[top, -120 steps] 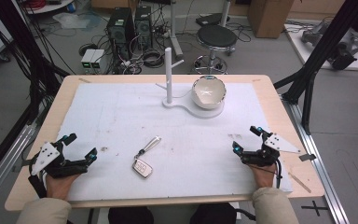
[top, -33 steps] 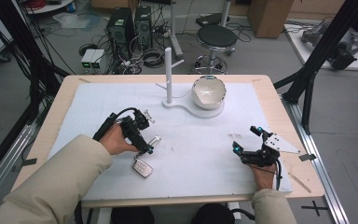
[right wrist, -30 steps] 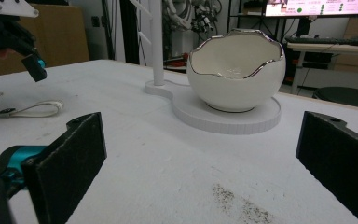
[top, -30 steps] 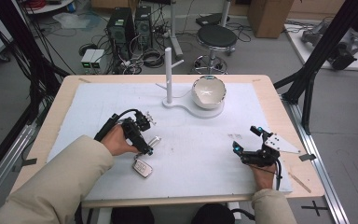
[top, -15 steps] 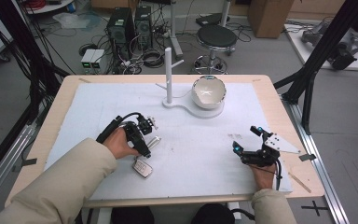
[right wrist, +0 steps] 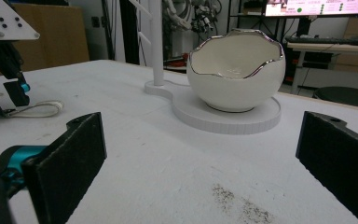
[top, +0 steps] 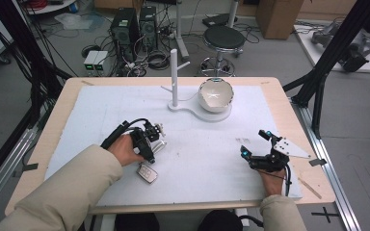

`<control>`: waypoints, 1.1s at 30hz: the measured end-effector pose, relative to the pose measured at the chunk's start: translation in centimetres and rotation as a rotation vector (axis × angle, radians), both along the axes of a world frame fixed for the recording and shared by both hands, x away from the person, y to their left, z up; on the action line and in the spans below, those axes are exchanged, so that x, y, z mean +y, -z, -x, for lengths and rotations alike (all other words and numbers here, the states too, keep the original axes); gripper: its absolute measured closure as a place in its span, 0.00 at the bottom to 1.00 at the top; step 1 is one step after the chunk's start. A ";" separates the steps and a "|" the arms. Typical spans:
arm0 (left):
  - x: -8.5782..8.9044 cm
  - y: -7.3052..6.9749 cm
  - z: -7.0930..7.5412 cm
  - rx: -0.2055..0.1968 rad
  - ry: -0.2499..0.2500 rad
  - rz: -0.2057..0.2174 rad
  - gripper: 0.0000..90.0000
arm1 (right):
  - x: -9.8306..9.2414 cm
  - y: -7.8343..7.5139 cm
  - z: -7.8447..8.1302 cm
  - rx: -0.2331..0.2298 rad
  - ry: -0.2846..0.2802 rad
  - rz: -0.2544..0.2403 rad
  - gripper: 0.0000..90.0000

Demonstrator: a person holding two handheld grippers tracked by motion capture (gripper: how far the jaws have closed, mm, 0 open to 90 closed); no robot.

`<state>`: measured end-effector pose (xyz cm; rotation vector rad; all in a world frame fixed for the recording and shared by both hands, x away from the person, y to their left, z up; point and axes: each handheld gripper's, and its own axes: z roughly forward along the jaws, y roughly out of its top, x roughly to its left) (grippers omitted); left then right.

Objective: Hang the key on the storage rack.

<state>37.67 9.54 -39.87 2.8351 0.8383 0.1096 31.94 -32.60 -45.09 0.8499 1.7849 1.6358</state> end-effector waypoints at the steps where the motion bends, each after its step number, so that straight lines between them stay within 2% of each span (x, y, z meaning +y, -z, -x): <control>1: 0.0 0.0 0.0 0.000 0.000 0.000 0.59 | 0.0 0.0 0.0 -0.002 0.000 0.002 0.01; 2: 0.0 0.1 0.0 0.005 -0.008 -0.002 0.61 | 0.0 0.0 0.1 0.009 0.002 -0.003 0.01; 7: -0.1 0.2 0.0 0.013 -0.014 -0.018 0.66 | 0.0 0.0 0.0 -0.004 0.001 0.005 0.01; 14: -0.2 0.2 -0.1 0.017 -0.015 -0.029 0.75 | 0.0 0.0 0.0 0.005 0.003 0.001 0.01; 18: -0.3 0.5 -0.1 0.037 -0.018 -0.050 0.80 | 0.0 0.0 0.0 0.006 0.002 0.000 0.01; 22: -0.4 0.5 0.0 0.027 0.009 -0.057 0.82 | 0.0 0.0 0.0 -0.002 0.002 0.002 0.01; 27: -0.3 0.4 0.0 0.024 0.022 -0.049 0.82 | 0.0 0.0 0.0 0.005 0.002 0.001 0.01; 31: -0.2 0.1 0.0 0.001 0.041 -0.037 0.82 | 0.0 0.0 0.0 0.002 0.001 0.002 0.01; 33: 0.1 -0.3 0.0 -0.013 0.045 -0.004 0.82 | 0.0 0.0 0.0 0.005 0.001 0.002 0.01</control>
